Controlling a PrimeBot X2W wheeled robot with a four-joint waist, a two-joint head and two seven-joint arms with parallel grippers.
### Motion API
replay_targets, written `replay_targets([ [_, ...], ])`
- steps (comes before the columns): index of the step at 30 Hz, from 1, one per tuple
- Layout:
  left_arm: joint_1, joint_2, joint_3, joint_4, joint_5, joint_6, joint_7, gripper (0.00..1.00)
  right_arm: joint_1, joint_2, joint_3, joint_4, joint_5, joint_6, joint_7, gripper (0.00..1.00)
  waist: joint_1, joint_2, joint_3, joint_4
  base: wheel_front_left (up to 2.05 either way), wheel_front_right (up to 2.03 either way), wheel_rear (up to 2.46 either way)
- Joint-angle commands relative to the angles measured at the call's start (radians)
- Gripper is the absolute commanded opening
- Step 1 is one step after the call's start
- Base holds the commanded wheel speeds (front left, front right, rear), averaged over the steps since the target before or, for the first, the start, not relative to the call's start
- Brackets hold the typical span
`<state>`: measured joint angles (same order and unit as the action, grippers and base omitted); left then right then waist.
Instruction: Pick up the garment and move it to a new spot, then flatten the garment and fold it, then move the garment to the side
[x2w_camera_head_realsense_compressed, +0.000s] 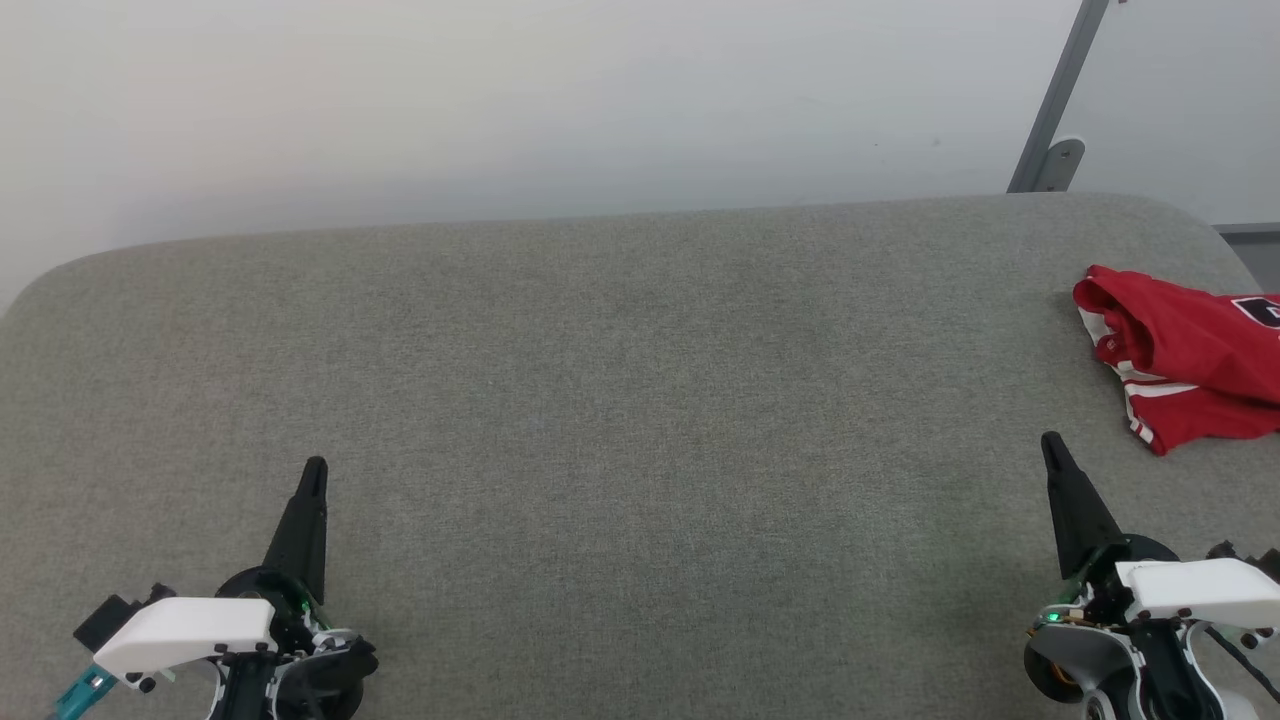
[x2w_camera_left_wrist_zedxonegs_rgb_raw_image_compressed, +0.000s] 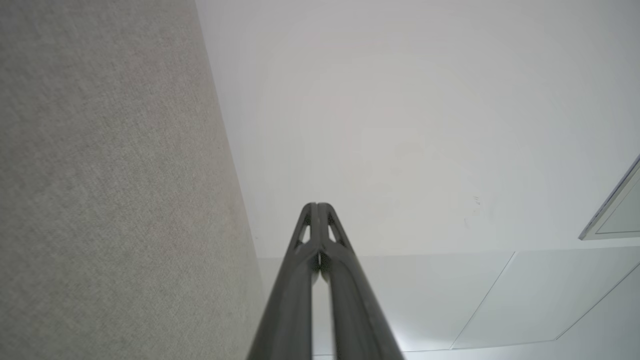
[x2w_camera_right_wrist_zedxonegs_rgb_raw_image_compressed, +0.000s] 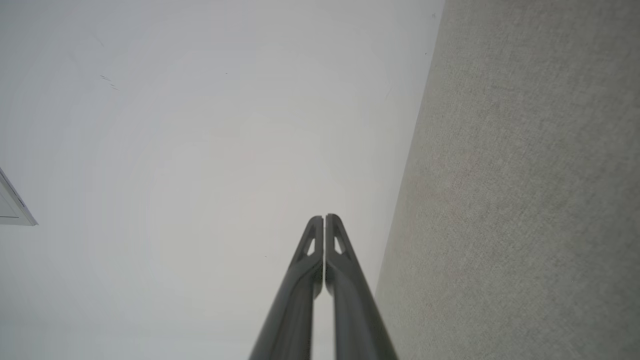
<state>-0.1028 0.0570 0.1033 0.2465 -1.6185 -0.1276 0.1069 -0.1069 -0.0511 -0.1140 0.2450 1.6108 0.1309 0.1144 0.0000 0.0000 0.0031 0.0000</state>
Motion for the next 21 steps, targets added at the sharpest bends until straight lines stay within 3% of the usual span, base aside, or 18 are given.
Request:
replay_targets([
  [1,-0.012,-0.003,0.004,0.000,-0.003,-0.006,0.004,0.00,-0.005,0.002,0.001,0.002,0.004,0.000,0.002,0.00,0.0000,0.0000,0.000,0.000,0.00,0.00,0.00],
  [21,-0.012,-0.004,0.006,0.000,0.001,-0.006,0.006,0.00,-0.004,0.002,0.001,0.002,0.004,0.000,0.002,0.00,0.0000,0.0000,0.000,0.000,0.00,0.00,0.00],
])
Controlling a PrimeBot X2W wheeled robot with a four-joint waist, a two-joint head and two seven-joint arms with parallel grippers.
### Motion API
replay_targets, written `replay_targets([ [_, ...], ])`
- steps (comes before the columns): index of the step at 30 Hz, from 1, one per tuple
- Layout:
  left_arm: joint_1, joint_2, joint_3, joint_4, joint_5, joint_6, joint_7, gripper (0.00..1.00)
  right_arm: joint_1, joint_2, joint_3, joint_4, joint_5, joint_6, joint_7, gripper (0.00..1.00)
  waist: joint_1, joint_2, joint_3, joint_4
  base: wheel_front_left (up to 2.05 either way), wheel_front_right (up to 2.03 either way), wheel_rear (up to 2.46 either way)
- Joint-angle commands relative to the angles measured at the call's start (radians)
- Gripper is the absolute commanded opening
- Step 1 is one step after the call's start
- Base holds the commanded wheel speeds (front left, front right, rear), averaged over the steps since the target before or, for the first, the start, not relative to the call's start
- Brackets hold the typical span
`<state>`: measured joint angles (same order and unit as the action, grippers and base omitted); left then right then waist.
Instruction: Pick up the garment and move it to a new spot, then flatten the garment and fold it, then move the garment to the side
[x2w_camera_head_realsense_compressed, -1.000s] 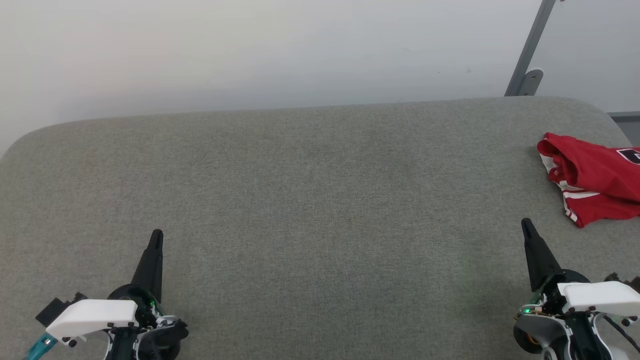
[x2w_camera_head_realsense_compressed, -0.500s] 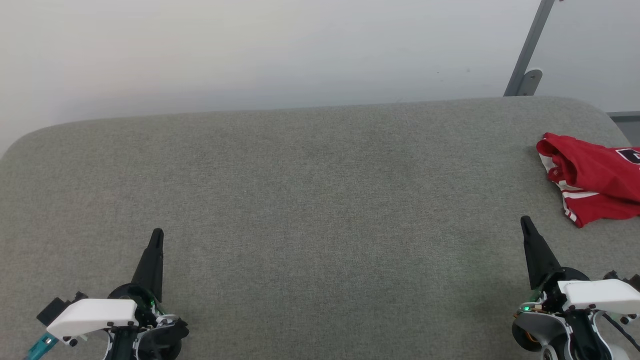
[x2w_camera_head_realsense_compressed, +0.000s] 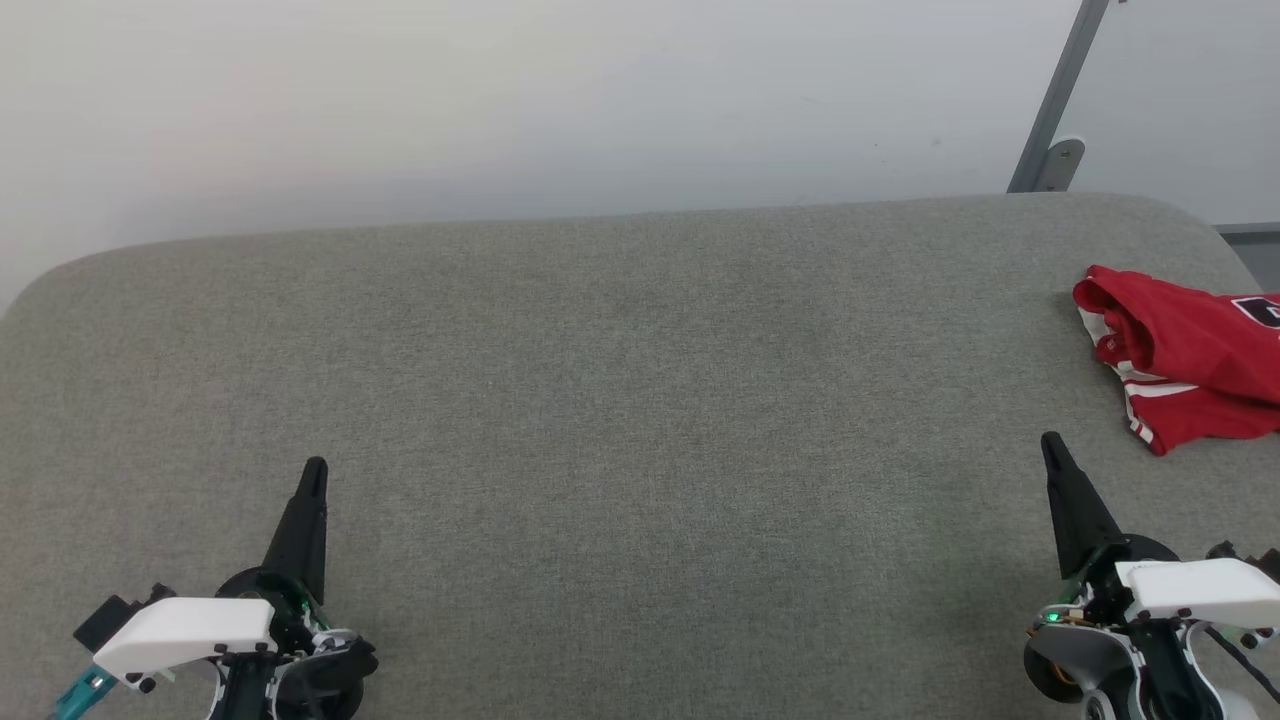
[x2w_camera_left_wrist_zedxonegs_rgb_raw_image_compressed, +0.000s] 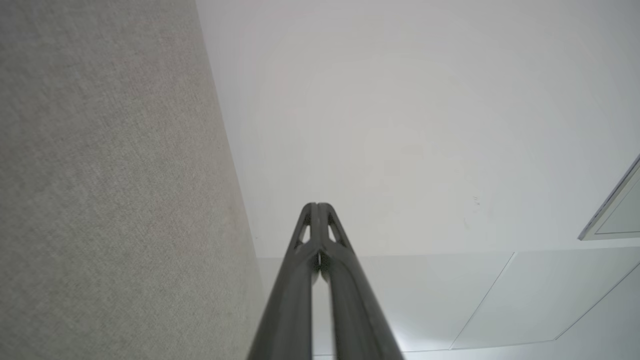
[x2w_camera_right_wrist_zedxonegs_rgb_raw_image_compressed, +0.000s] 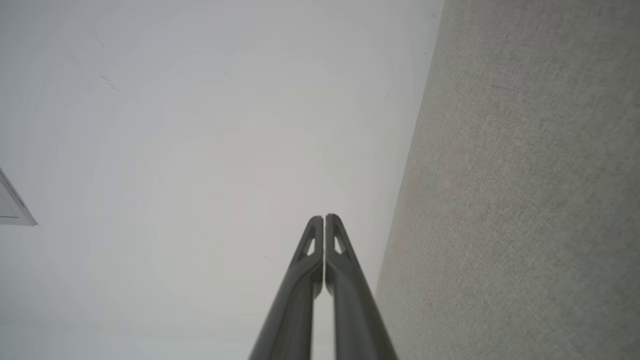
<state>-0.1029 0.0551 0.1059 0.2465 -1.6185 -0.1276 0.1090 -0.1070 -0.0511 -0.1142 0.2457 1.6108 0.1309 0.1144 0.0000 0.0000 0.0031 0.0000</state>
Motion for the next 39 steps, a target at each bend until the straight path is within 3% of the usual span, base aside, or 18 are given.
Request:
replay_targets([
  [1,-0.012,-0.002,0.004,0.000,0.001,-0.006,0.003,0.00,-0.004,0.002,0.001,0.001,0.004,0.000,0.002,0.00,0.0000,0.0000,0.000,0.000,0.00,0.00,0.00],
  [39,-0.012,-0.004,0.006,0.000,0.005,-0.006,0.007,0.00,-0.004,0.002,0.001,0.001,0.004,0.000,0.002,0.00,0.0000,0.0000,0.000,0.000,0.00,0.00,0.00],
])
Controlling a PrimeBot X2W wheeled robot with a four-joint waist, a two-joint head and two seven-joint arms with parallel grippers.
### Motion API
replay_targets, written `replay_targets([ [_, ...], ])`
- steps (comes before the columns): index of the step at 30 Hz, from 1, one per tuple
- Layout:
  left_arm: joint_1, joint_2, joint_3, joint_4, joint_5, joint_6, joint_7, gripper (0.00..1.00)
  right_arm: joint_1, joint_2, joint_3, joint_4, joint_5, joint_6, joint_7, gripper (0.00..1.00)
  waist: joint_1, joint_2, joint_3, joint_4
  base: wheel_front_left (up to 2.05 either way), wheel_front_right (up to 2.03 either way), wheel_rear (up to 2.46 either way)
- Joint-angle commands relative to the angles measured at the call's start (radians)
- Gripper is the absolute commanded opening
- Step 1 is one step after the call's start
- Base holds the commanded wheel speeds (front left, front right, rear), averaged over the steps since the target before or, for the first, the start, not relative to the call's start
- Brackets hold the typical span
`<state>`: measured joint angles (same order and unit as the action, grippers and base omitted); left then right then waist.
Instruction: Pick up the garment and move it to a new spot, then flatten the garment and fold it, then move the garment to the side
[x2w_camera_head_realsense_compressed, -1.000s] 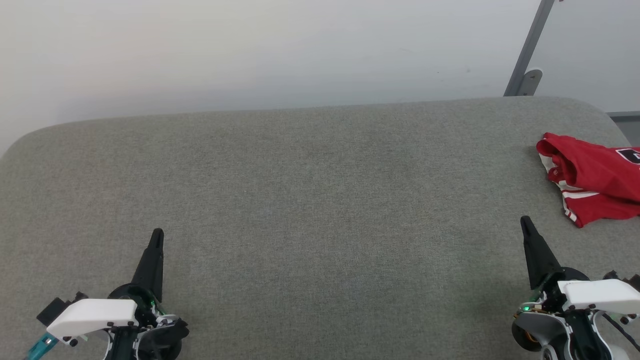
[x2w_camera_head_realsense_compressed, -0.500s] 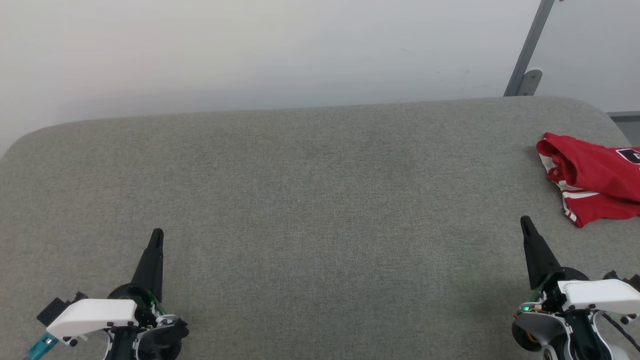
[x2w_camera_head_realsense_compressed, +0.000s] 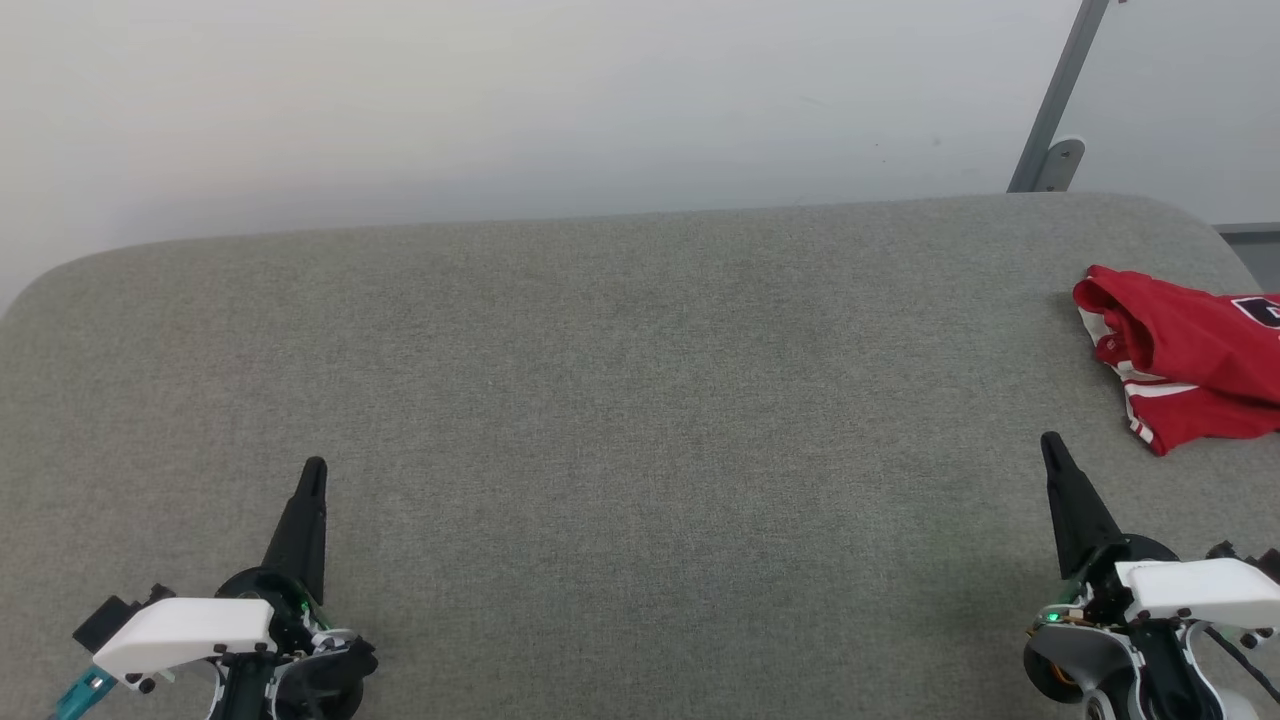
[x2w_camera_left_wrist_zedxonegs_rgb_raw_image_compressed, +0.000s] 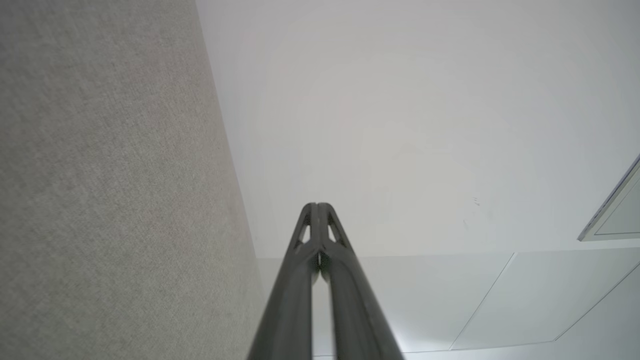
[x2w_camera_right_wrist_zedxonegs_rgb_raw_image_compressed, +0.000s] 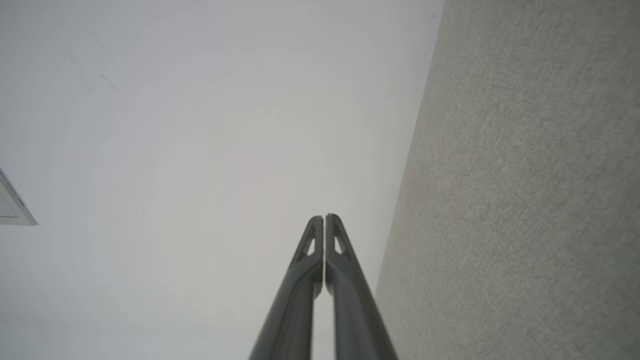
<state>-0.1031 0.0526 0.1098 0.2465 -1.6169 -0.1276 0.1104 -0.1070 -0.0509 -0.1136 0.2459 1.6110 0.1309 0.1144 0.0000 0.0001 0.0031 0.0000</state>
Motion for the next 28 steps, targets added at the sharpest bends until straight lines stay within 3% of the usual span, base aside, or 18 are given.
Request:
replay_targets([
  [1,-0.012,-0.002,0.003,0.000,0.003,-0.006,0.006,0.00,-0.004,0.001,0.000,0.000,0.004,0.000,0.002,0.00,0.0000,-0.0001,0.000,0.000,0.00,0.00,0.00],
  [28,-0.012,-0.003,0.004,0.000,0.005,-0.006,0.007,0.00,-0.004,0.001,0.000,0.001,0.004,0.000,0.002,0.00,0.0000,-0.0001,0.000,0.000,0.00,0.00,0.00],
])
